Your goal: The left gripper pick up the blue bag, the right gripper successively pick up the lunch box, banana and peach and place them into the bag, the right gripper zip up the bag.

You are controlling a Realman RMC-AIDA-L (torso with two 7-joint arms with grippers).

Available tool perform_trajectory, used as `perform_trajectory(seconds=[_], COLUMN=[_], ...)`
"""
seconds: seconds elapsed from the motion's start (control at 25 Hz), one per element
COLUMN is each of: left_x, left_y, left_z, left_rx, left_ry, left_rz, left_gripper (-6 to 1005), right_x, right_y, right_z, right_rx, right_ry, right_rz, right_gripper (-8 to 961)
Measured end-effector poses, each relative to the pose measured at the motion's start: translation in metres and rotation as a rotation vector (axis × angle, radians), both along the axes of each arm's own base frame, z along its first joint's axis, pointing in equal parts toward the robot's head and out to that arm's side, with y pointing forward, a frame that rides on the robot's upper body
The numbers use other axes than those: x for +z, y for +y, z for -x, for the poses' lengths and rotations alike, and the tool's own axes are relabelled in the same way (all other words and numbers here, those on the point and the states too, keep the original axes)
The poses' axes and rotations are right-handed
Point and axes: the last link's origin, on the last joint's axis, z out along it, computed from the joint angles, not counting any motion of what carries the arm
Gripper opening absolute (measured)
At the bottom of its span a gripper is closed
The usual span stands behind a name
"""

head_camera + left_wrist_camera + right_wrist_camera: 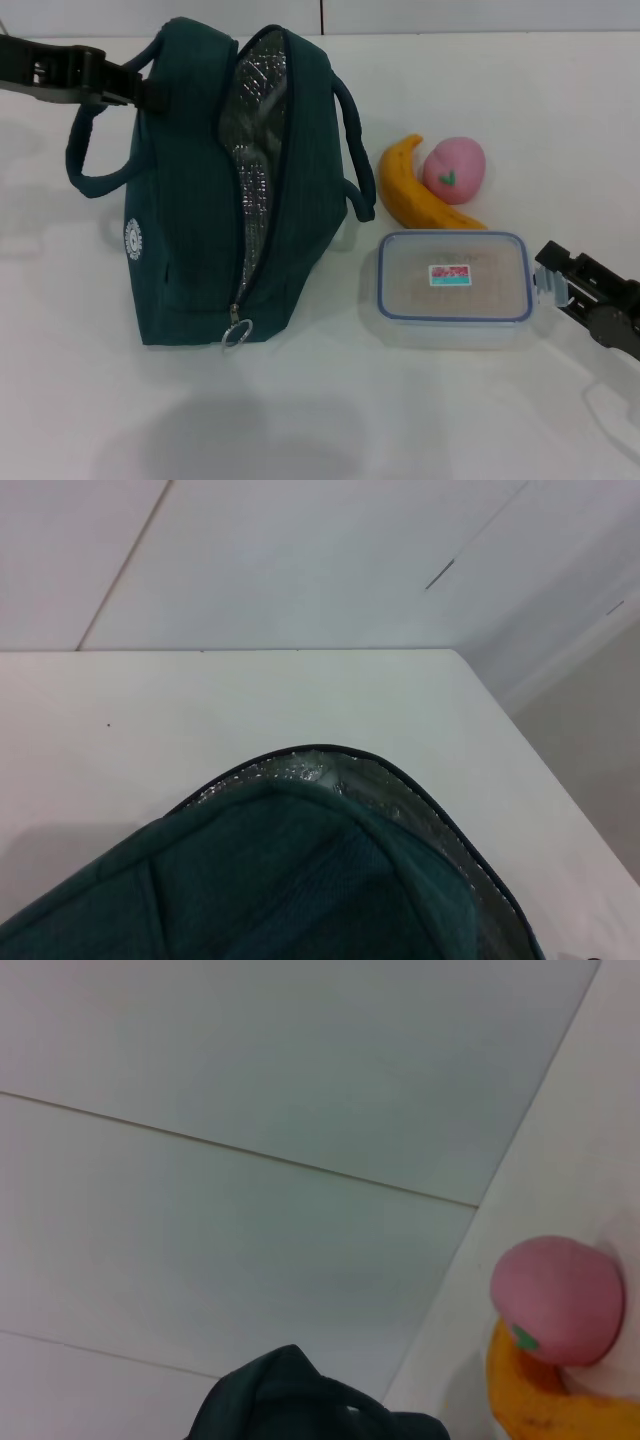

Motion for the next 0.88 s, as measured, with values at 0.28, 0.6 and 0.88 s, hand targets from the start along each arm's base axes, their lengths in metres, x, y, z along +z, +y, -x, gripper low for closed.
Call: perform_trajectory(seconds=[0.28, 0.6, 0.88], left_x=[-0.0006, -0.0005, -0.0012], left_y=[-0.0002, -0.0003, -0.0003], left_z=[-0.0007, -0.0007, -0.0004], left_rx=[-0.003, -0.005, -0.004], left_ry=[0.001, 0.001, -0.001], left_rz=[0.001, 0.000, 0.002], left_gripper=[32, 33, 33], right_x=[0.0001, 0.0005, 0.0056], right_y=[0.0013, 0.0021, 0.0011], right_z=[-0.0006, 0.0002, 0.0072], right_rx=[0.005, 0.015, 0.057], right_ry=[-0.009, -0.013, 0.025], right_rz=[0.017, 0.018, 0.000], right_gripper=[404, 185, 97])
